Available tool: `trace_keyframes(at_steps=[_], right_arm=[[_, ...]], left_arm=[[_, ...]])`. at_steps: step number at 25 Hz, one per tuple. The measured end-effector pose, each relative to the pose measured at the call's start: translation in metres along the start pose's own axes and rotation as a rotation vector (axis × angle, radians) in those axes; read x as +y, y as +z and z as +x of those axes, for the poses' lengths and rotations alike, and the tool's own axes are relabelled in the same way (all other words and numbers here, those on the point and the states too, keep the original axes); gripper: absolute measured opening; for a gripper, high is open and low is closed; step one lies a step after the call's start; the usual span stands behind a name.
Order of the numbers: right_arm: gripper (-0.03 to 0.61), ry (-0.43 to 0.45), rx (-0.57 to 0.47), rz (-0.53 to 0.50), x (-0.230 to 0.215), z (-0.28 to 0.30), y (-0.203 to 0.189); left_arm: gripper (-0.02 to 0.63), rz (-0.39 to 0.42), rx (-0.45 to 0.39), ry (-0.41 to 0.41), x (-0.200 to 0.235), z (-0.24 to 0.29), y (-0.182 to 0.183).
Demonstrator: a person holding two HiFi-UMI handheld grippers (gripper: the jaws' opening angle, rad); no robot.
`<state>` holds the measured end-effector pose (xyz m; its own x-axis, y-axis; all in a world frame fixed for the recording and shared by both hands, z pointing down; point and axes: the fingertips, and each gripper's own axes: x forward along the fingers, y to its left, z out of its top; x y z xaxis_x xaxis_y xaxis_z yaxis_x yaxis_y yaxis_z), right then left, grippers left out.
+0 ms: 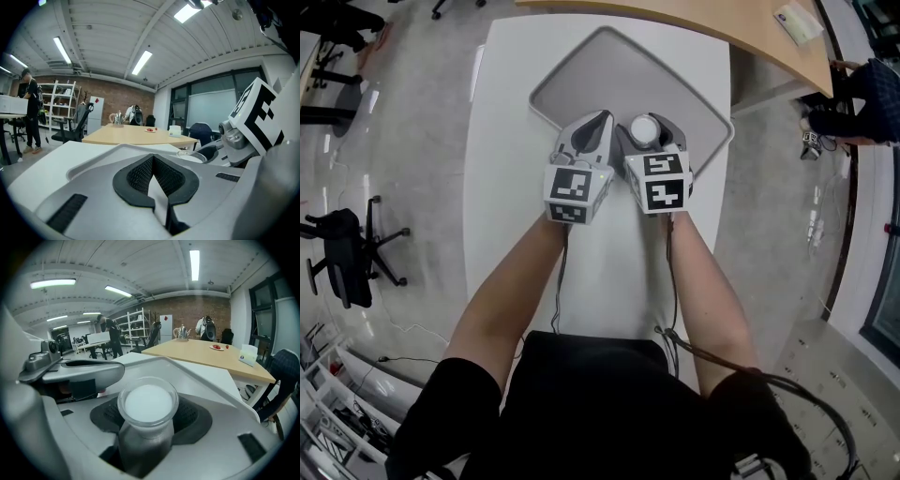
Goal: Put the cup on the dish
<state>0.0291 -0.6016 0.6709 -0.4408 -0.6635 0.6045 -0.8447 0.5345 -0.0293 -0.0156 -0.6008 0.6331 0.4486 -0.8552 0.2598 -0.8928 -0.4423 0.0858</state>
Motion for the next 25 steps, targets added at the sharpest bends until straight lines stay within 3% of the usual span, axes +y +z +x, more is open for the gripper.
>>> trace_keyframes(at_steps=[8, 11, 20, 25], right_arm=[[0.241, 0.027, -0.051, 0.052, 0.001, -0.009, 0.008], [0.241, 0.009, -0.080, 0.041, 0.004, -0.026, 0.024], [0.234, -0.045, -0.309, 0.031, 0.029, -0.141, 0.113], [0.076, -0.106, -0.515, 0.005, 0.044, -0.223, 0.183]], left_arm=[[0.008, -0.014, -0.009, 0.005, 0.003, -0.013, 0.013], [0.006, 0.010, -0.037, 0.010, 0.004, -0.028, 0.034], [0.007, 0.089, -0.150, 0.020, -0.022, -0.099, 0.123], [0.008, 0.148, -0.277, 0.034, -0.032, -0.140, 0.204]])
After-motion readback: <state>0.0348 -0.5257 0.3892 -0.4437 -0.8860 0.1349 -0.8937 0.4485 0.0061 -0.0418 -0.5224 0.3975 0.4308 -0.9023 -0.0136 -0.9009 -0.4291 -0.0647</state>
